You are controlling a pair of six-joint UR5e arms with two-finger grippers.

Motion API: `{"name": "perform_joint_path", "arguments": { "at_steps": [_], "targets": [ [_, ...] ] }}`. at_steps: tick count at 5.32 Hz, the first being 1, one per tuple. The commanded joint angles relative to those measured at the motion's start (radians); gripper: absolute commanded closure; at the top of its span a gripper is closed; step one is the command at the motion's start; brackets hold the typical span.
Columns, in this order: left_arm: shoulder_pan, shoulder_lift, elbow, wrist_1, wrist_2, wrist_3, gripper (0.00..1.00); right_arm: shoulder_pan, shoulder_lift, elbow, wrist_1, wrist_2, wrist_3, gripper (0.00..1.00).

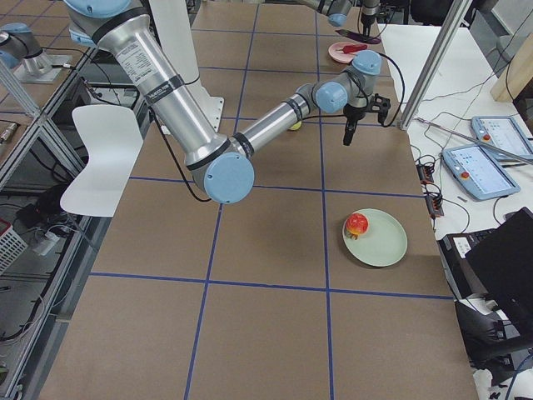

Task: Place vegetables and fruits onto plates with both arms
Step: 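Place the eggplant on the pink plate while the right gripper releases the pomegranate, then move the right gripper over the halved peach and grasp it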

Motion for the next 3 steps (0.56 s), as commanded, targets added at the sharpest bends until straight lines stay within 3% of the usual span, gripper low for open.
{"name": "perform_joint_path", "arguments": {
  "at_steps": [1,2,3],
  "targets": [
    [0.055,0.041,0.001,-0.035,0.045,-0.032,1.00,-0.071,0.025,0.066,-0.037,-0.030,0.114,0.00],
    [0.056,0.049,0.000,-0.043,0.045,-0.018,0.31,-0.110,0.025,0.095,-0.038,-0.049,0.152,0.00],
    [0.049,0.048,-0.034,-0.035,0.046,-0.003,0.00,-0.174,0.052,0.100,-0.061,-0.083,0.206,0.00]
  ]
}}
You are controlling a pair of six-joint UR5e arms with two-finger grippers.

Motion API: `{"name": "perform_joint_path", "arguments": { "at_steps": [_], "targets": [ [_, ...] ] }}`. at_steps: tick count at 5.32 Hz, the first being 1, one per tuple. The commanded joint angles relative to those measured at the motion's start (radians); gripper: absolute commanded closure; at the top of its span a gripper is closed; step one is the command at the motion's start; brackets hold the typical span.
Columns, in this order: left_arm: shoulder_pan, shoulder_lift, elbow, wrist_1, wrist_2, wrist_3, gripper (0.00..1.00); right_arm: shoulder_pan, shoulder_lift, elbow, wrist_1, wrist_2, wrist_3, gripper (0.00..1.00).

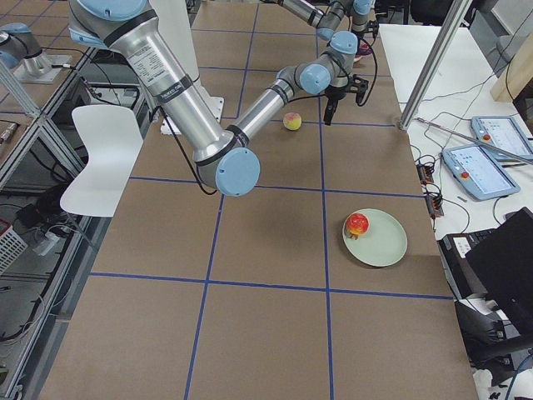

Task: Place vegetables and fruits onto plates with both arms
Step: 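Move the right gripper over the halved peach and grasp it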

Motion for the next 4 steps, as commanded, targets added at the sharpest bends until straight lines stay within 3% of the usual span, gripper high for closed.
{"name": "perform_joint_path", "arguments": {
  "at_steps": [1,2,4],
  "targets": [
    [-0.038,-0.001,-0.062,0.023,-0.007,0.057,0.00,-0.152,0.065,0.008,-0.061,-0.108,0.090,0.00],
    [-0.064,-0.006,-0.134,0.114,-0.022,0.104,0.00,-0.223,0.077,-0.001,-0.061,-0.168,0.119,0.00],
    [-0.130,0.003,-0.322,0.280,-0.185,0.191,0.00,-0.309,0.136,-0.121,-0.052,-0.256,0.130,0.00]
  ]
}}
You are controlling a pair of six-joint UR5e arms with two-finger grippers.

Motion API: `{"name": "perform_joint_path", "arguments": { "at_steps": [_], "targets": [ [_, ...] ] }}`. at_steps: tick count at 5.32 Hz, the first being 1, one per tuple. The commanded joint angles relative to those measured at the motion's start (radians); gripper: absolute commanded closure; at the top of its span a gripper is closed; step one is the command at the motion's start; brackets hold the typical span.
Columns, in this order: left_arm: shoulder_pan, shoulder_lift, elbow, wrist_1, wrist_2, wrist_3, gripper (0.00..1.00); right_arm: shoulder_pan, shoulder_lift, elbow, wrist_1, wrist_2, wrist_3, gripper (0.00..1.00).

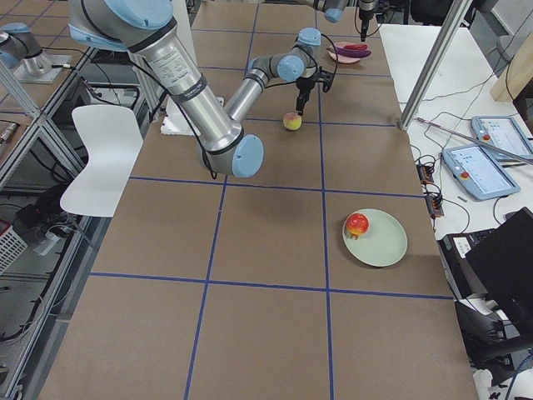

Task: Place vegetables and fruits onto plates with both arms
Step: 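Move the right gripper over the halved peach and grasp it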

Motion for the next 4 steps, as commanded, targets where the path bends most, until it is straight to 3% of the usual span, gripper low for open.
{"name": "perform_joint_path", "arguments": {
  "at_steps": [1,2,4],
  "targets": [
    [-0.039,0.016,-0.145,0.142,-0.059,0.092,0.00,-0.052,0.036,-0.087,0.040,-0.037,0.009,0.00],
    [-0.042,0.041,-0.200,0.170,-0.061,0.093,0.00,-0.071,0.057,-0.155,0.094,-0.038,0.028,0.00],
    [-0.047,0.041,-0.202,0.170,-0.061,0.094,0.00,-0.087,0.063,-0.181,0.131,-0.041,0.029,0.00]
  ]
}}
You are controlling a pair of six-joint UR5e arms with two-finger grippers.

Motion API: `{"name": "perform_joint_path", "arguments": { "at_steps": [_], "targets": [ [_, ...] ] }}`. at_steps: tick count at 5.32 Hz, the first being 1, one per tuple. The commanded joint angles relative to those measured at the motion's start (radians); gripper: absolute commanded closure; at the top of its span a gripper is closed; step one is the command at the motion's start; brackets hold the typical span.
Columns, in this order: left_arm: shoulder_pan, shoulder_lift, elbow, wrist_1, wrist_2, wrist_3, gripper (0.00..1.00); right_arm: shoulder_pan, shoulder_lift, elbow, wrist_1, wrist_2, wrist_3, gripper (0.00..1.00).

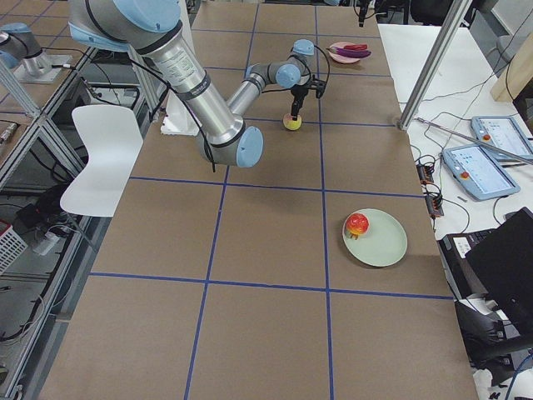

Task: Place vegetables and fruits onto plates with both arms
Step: 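Move the right gripper over the halved peach and grasp it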

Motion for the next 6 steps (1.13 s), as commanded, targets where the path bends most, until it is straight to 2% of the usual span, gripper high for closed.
{"name": "perform_joint_path", "arguments": {
  "at_steps": [1,6],
  "targets": [
    [-0.003,0.003,-0.003,0.002,0.000,0.001,0.00,-0.016,0.002,-0.030,0.028,-0.003,-0.001,0.00],
    [-0.002,0.003,-0.003,0.002,0.003,0.001,0.00,-0.045,-0.001,-0.090,0.069,-0.029,-0.003,0.00]
  ]
}}
